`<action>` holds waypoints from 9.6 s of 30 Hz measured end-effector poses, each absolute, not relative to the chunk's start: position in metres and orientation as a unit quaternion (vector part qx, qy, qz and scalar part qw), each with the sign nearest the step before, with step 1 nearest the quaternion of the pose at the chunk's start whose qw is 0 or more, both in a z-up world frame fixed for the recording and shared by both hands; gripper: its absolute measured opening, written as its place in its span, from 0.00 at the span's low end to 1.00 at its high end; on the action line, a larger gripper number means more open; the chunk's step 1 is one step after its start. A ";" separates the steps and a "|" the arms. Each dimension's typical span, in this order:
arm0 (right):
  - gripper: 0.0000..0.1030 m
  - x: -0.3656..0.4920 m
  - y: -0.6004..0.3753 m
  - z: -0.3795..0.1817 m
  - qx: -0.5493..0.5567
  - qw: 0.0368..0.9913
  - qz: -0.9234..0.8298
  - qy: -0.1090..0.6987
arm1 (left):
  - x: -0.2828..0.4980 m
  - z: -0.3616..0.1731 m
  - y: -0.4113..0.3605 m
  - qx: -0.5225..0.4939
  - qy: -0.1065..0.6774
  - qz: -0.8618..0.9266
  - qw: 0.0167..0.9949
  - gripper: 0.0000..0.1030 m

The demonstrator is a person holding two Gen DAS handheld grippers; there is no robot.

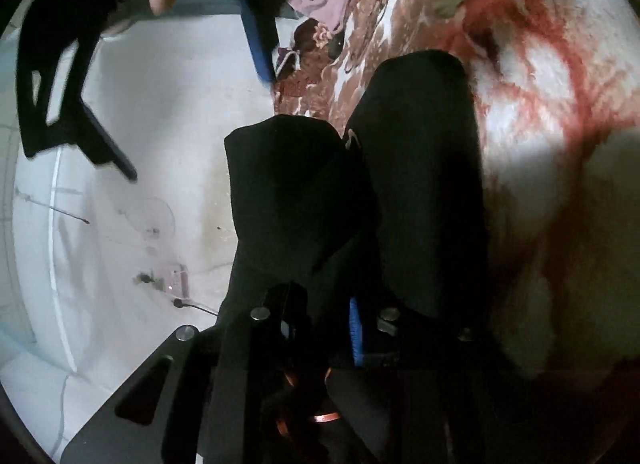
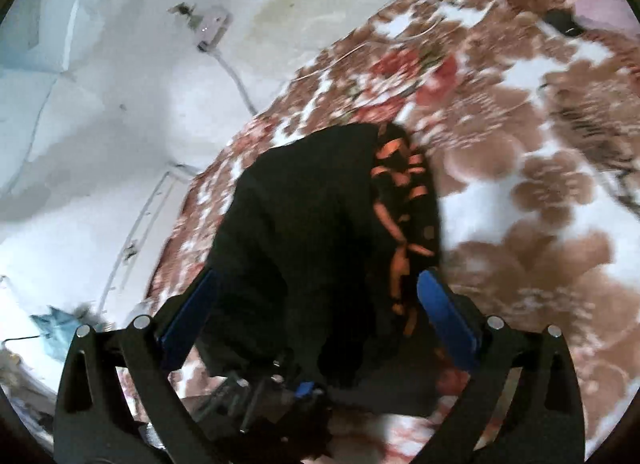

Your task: Fold large clothes

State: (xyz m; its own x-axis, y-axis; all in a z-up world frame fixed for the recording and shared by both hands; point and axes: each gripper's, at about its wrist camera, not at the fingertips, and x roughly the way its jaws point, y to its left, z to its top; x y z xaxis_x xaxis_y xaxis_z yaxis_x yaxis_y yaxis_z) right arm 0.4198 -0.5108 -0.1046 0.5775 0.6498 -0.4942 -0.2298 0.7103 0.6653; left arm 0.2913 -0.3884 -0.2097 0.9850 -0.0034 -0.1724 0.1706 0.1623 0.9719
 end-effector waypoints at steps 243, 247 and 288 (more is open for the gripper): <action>0.96 -0.031 -0.752 -0.017 0.126 0.882 -0.292 0.349 | 0.240 -0.039 -0.560 0.009 0.440 -0.531 0.724 0.89; 0.95 0.011 -0.741 0.005 0.092 0.893 -0.282 0.339 | 0.226 -0.055 -0.576 0.051 0.437 -0.517 0.734 0.89; 0.95 0.016 -0.763 -0.108 0.038 0.868 -0.334 0.366 | 0.163 -0.087 -0.581 0.135 0.397 -0.479 0.771 0.96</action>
State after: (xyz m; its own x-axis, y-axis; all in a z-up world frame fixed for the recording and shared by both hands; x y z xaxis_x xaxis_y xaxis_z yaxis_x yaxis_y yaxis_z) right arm 0.0158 -0.7628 -0.1077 0.5088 -0.5514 -0.6611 0.6076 0.7740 -0.1780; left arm 0.1629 -0.5812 -0.0866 0.2250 -0.6317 -0.7418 0.8463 0.5040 -0.1724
